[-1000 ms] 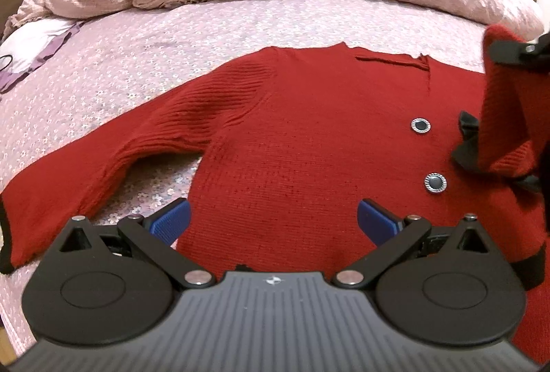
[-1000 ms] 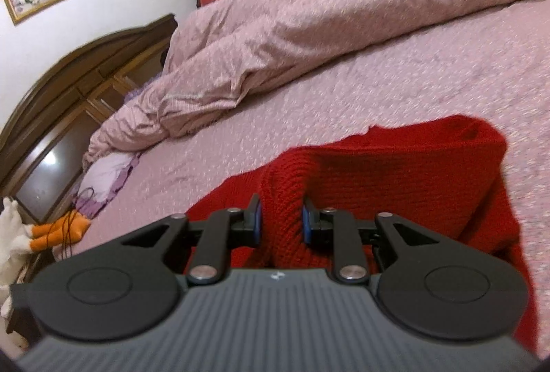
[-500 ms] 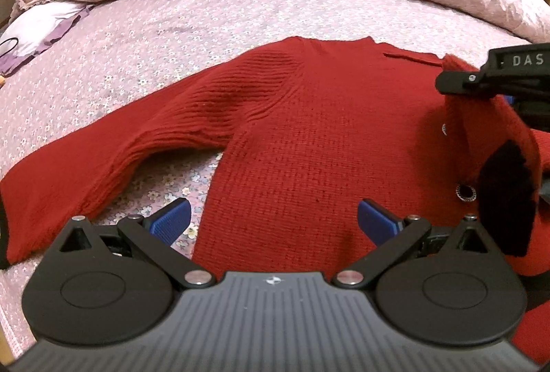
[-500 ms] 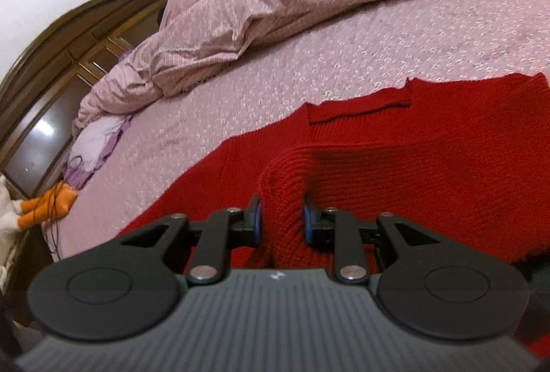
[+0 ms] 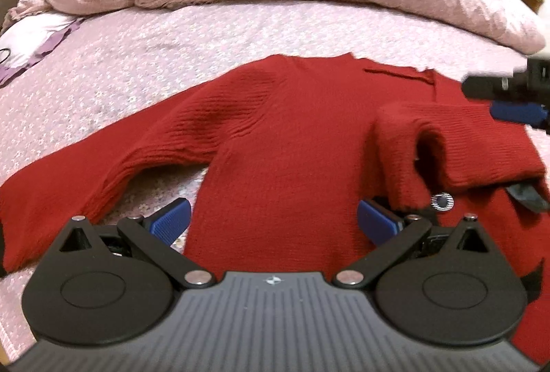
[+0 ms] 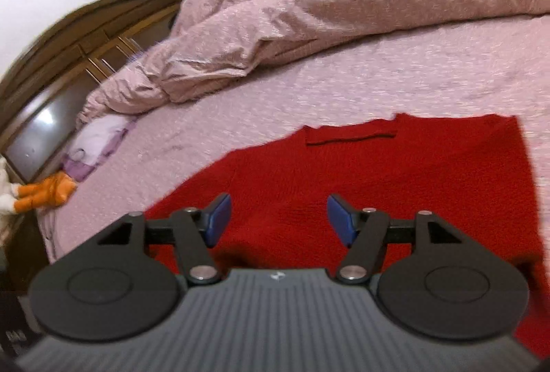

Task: Fold small clothes
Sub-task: 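Lay the sleeve on the cardigan body and open the right gripper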

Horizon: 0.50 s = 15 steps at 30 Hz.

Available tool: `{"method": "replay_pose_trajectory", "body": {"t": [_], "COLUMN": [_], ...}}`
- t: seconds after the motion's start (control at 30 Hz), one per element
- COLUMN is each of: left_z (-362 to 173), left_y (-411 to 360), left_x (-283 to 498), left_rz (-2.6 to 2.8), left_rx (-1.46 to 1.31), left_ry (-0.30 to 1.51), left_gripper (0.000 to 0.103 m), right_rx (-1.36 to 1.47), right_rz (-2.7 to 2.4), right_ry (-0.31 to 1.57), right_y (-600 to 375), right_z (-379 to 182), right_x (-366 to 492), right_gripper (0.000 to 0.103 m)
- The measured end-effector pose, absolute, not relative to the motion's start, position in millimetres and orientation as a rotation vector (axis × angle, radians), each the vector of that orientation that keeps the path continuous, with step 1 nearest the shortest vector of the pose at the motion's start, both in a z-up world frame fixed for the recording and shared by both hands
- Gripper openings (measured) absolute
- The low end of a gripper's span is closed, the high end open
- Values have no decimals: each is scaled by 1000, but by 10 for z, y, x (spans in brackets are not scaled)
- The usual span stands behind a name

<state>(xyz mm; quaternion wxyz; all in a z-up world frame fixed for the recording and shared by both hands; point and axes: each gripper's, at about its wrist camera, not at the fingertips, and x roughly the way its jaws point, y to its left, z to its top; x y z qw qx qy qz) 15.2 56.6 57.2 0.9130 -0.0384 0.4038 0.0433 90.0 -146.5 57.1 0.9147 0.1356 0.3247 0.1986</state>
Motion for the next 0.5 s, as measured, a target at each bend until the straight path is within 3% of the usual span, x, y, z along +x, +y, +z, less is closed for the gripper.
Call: {"method": "replay_pose_trajectory", "body": {"t": [0.5], "left_z": [544], "left_y": [176], "left_x": [142], "left_rz": [-47], "left_rx": [-30], "left_ry": [790], "left_gripper": [103], "right_rx": [-106], "right_rz": [152], "right_ry": [757], "right_y": [-2229], "right_z": [228], "right_x": [707], "right_gripper": [64]}}
